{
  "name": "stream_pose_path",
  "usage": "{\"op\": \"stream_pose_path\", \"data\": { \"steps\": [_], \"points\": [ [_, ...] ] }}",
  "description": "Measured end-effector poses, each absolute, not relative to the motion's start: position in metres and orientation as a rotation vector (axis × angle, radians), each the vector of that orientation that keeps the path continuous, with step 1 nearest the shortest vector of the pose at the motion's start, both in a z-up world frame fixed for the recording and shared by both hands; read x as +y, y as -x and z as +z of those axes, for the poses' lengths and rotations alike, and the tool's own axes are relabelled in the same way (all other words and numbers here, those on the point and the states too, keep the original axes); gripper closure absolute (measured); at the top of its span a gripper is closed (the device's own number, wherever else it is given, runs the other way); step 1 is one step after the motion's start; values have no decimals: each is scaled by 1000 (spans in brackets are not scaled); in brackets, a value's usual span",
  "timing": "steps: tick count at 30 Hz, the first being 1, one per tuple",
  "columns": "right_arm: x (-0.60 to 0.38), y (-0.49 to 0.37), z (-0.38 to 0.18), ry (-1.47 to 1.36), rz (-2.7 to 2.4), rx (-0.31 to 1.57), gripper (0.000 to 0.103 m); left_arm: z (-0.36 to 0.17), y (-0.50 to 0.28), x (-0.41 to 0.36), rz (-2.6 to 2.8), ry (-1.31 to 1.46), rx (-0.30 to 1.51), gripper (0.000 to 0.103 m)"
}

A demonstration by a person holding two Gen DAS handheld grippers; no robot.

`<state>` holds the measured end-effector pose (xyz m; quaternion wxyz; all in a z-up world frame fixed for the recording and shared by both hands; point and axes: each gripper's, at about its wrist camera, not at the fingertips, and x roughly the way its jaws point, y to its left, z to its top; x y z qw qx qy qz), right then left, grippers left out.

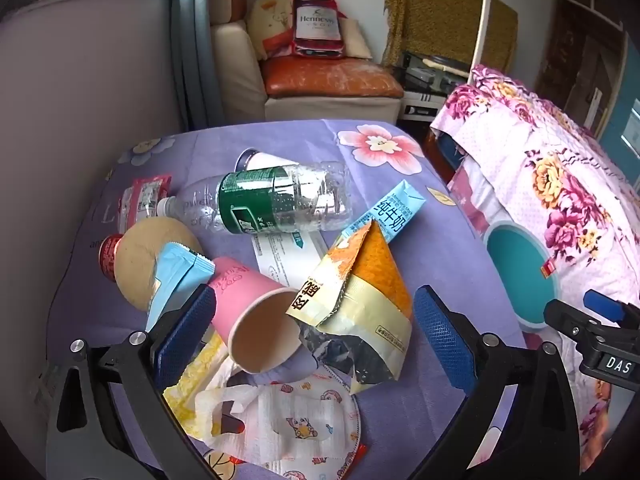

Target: Collect trash

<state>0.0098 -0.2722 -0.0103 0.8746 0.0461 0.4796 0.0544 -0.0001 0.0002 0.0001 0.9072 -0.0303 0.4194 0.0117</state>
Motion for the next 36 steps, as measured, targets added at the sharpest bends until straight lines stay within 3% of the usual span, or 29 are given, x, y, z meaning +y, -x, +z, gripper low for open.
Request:
{"op": "stream_pose_path", "data": {
  "steps": [36],
  "points": [
    [-279,-2,-8,-101,74,993,6,2,5,-6,-11,50,853,4]
  ]
}}
